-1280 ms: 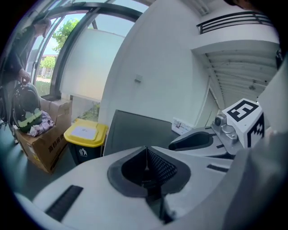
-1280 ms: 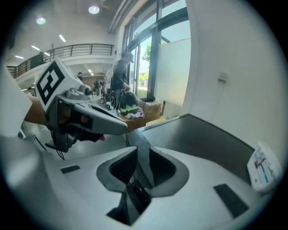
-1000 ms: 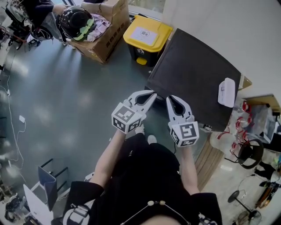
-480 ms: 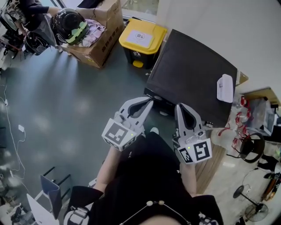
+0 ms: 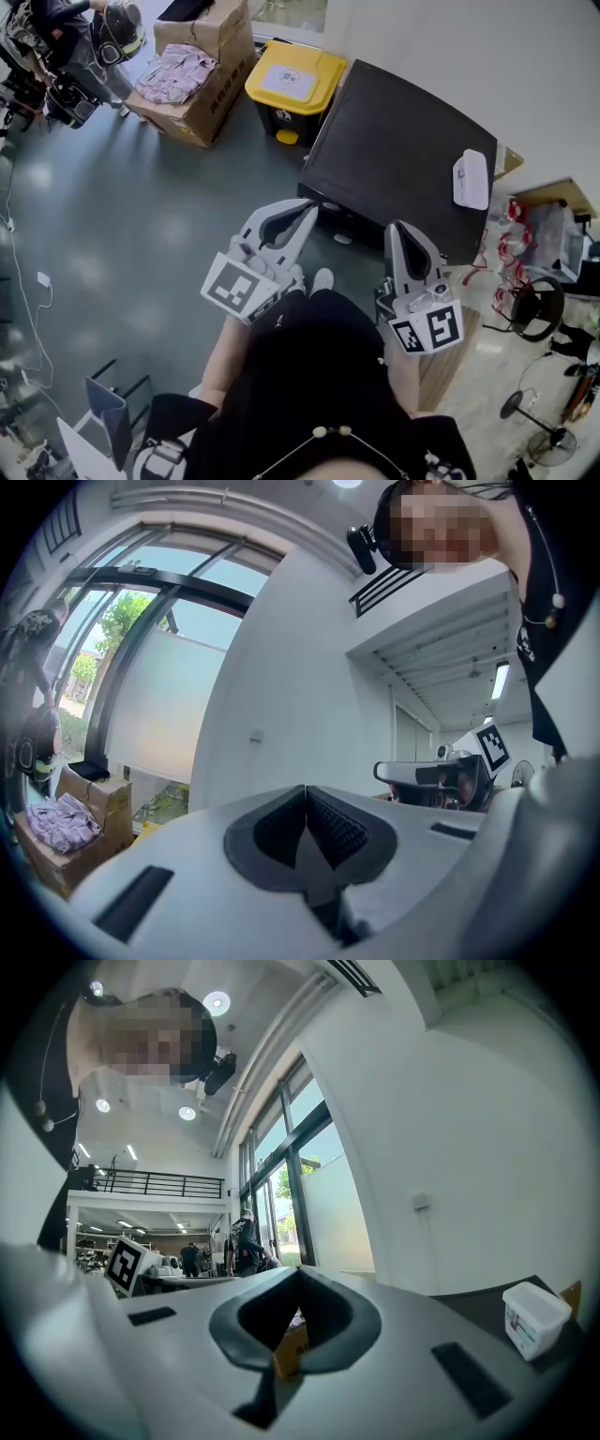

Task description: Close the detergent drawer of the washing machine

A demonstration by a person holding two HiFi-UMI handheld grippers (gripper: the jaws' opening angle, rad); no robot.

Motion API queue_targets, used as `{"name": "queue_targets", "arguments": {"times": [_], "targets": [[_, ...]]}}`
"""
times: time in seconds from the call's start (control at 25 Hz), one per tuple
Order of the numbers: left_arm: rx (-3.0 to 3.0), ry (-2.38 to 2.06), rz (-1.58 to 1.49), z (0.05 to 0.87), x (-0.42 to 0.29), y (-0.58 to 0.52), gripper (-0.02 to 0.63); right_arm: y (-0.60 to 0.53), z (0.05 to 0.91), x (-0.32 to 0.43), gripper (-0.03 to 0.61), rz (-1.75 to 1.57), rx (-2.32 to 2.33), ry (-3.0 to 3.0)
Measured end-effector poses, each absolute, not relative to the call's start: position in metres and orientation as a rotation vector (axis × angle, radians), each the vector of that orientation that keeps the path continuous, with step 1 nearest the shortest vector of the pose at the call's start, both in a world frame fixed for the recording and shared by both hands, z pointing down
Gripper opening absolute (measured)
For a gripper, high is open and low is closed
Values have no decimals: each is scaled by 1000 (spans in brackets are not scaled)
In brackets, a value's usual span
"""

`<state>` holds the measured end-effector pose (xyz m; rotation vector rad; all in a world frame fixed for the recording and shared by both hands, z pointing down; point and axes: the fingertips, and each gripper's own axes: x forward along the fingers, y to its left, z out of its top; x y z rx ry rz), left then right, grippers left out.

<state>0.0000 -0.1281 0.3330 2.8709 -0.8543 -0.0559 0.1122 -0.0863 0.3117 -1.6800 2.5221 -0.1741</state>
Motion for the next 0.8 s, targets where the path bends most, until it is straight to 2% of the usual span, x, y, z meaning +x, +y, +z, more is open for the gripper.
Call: {"name": "queue_targets", "arguments": {"times": [0.8], "targets": [[2900, -878, -66, 322, 21, -139, 8, -93, 304, 137, 3, -131, -1671, 2565]]}}
